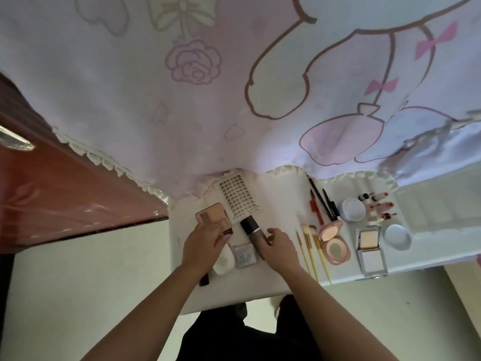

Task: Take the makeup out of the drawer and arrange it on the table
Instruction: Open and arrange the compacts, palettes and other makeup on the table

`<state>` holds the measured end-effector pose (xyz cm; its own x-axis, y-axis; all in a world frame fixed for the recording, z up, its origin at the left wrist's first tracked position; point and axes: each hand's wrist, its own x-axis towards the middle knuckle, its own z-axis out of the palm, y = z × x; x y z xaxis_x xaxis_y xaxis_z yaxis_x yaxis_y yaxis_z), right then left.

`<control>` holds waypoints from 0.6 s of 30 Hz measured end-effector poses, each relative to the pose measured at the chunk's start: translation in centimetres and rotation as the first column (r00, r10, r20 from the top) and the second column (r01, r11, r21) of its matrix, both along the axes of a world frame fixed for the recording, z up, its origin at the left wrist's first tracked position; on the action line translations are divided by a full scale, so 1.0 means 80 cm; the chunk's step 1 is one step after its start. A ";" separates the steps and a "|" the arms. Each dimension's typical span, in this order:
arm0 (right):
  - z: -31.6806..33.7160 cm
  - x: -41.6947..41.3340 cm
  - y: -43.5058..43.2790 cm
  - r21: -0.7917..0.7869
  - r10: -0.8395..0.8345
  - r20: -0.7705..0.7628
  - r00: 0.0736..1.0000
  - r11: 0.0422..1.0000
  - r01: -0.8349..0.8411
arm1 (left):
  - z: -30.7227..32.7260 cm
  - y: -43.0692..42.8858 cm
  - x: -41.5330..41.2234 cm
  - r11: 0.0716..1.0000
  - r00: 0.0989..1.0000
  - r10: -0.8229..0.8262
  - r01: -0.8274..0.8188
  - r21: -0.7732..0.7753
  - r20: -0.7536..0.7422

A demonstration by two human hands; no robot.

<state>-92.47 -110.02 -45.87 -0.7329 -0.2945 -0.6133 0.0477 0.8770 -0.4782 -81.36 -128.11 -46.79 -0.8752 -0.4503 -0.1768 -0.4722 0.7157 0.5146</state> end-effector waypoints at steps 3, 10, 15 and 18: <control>-0.003 0.018 -0.009 0.025 0.038 -0.005 0.999 0.999 -0.038 | -0.004 -0.008 0.007 0.999 0.999 0.009 -0.010 0.031 0.036; 0.016 0.021 -0.016 -0.062 0.089 0.029 0.996 0.994 -0.087 | 0.017 -0.024 -0.007 0.938 0.966 0.234 -0.254 0.235 0.111; 0.062 0.019 -0.015 -0.384 0.048 0.246 0.968 0.922 0.052 | 0.068 -0.018 -0.046 0.834 0.970 0.236 -0.237 0.499 0.067; 0.093 0.011 -0.010 -0.482 0.039 0.461 0.886 0.850 0.213 | 0.084 -0.010 -0.064 0.866 0.994 0.072 -0.102 0.489 0.080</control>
<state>-91.57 -110.85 -38.42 -0.4604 -0.6010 -0.6533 0.4257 0.4962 -0.7566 -86.51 -128.88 -40.04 -0.8180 -0.3659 -0.4439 -0.5601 0.3311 0.7594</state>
